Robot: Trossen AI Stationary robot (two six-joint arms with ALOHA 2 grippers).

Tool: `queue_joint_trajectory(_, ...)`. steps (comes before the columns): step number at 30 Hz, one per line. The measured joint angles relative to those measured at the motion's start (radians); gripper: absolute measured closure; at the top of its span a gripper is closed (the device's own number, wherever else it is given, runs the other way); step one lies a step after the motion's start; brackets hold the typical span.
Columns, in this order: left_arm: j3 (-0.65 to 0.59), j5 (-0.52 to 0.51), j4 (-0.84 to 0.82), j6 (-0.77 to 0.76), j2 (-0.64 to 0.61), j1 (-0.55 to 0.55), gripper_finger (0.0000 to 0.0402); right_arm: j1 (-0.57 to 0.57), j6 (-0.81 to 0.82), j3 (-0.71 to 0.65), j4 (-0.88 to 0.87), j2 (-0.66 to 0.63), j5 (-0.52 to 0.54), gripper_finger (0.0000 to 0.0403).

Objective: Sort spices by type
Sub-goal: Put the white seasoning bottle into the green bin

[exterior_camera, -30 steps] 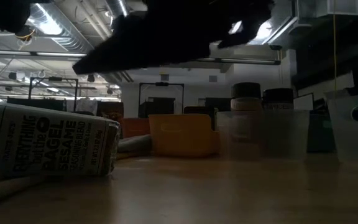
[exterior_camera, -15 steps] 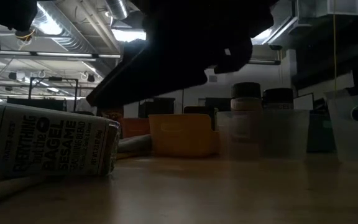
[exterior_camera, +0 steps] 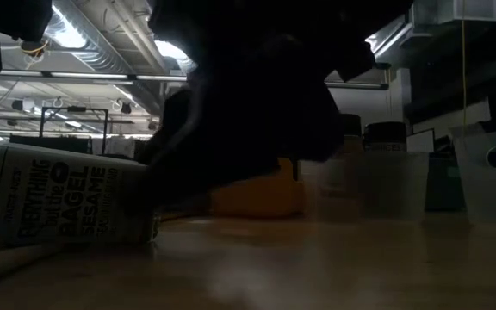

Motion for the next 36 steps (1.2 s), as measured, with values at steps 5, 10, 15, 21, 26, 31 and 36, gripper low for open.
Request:
queue_joint_trajectory(5, 0.000, -0.011, 0.000, 0.044, 0.000, 0.000, 0.0149, -0.001, 0.003, 0.001, 0.024, -0.001, 0.001, 0.0172)
queue_joint_trajectory(10, 0.000, -0.015, 0.000, 0.086, 0.000, 0.000, 0.0149, -0.001, 0.003, 0.001, 0.023, -0.002, 0.000, 0.0204)
queue_joint_trajectory(15, 0.000, -0.052, 0.005, 0.113, 0.000, 0.000, 0.0149, -0.001, 0.004, 0.001, 0.023, -0.004, 0.000, 0.0204)
queue_joint_trajectory(21, 0.000, -0.120, 0.093, 0.291, 0.000, 0.000, 0.0149, -0.003, 0.058, 0.001, 0.001, -0.028, 0.000, 0.0201)
queue_joint_trajectory(26, 0.000, -0.141, 0.156, 0.437, 0.000, -0.006, 0.0149, -0.003, 0.060, 0.003, 0.002, -0.047, 0.001, 0.0202)
queue_joint_trajectory(31, 0.000, -0.143, 0.178, 0.535, -0.001, -0.025, 0.0149, -0.007, 0.105, 0.005, -0.017, -0.076, 0.026, 0.0200)
queue_joint_trajectory(36, 0.000, -0.146, 0.179, 0.599, -0.002, -0.045, 0.0149, -0.016, 0.133, 0.070, -0.101, -0.096, 0.057, 0.0201)
